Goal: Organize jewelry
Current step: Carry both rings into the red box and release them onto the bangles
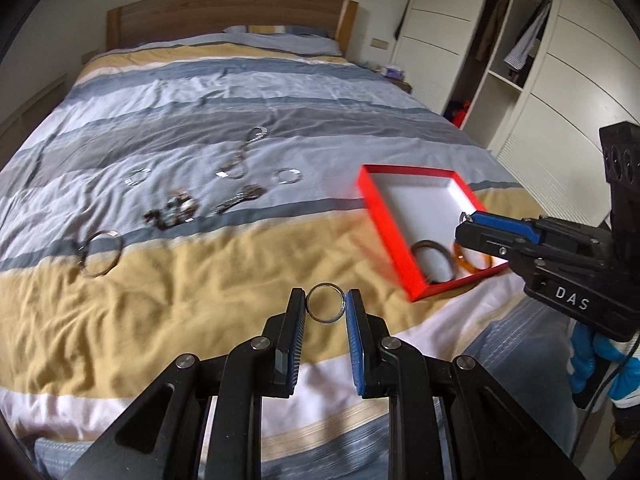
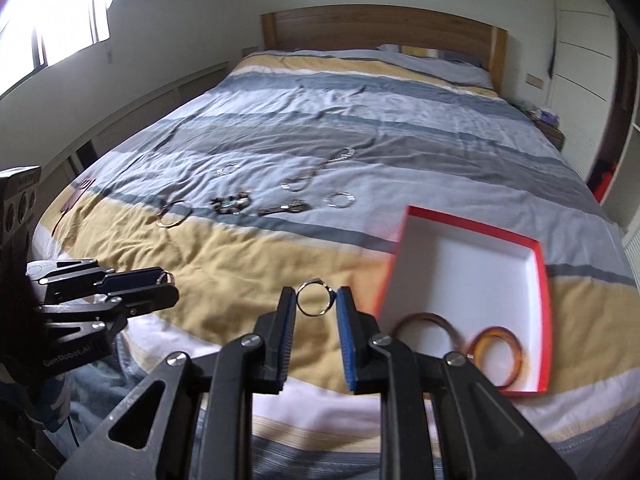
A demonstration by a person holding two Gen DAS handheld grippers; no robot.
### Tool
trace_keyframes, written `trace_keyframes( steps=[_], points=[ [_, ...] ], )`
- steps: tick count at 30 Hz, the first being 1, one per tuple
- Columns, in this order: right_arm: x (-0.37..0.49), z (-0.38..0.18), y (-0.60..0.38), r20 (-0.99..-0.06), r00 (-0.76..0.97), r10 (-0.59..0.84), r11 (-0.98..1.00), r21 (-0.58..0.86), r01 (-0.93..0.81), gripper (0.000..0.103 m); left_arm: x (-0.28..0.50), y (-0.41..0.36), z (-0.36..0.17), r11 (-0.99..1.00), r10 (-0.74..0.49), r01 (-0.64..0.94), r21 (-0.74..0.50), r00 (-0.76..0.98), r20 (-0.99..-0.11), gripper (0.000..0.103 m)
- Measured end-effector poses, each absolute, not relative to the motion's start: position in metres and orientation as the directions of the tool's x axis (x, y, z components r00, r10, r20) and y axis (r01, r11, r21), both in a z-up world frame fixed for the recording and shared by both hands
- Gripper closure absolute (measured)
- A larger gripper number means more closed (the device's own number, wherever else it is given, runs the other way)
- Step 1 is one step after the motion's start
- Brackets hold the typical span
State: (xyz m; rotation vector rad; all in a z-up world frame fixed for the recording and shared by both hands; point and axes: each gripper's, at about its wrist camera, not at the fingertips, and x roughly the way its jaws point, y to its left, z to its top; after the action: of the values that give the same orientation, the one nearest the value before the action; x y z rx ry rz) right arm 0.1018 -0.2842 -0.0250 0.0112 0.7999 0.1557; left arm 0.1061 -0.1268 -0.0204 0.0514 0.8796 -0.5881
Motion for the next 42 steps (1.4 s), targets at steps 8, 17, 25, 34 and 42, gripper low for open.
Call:
trace_keyframes(
  steps=[8,17,25,34,42],
  points=[
    [0.1,-0.051,-0.373,-0.747,0.66,0.077,0.995,0.097,-0.006,0.084,0.12,-0.225,-0.028,0.771,-0.498,0.612,-0.177,0.407,-0.766,0.083],
    [0.109,-0.093,-0.427,-0.809,0.583,0.071,0.99,0.127,0.055,0.084,0.134,-0.309,-0.068,0.715,-0.486,0.674,-0.184,0.289,-0.825,0.083],
    [0.124,-0.114,-0.434,-0.842,0.532,0.088,0.991,0.128,0.039,0.084,0.142,-0.337,-0.099,0.712,-0.432,0.683,-0.163,0.243,-0.869,0.083],
    [0.132,-0.131,-0.437,-0.887,0.458,0.06,0.995,0.091,0.045,0.083,0.15,-0.338,-0.12,0.734,-0.403,0.658,-0.171,0.218,-0.889,0.082],
    [0.129,-0.131,-0.449,-0.89,0.45,0.071,0.988,0.124,0.091,0.079,0.153,-0.34,-0.122,0.742,-0.394,0.65,-0.164,0.225,-0.891,0.078]
  ],
)
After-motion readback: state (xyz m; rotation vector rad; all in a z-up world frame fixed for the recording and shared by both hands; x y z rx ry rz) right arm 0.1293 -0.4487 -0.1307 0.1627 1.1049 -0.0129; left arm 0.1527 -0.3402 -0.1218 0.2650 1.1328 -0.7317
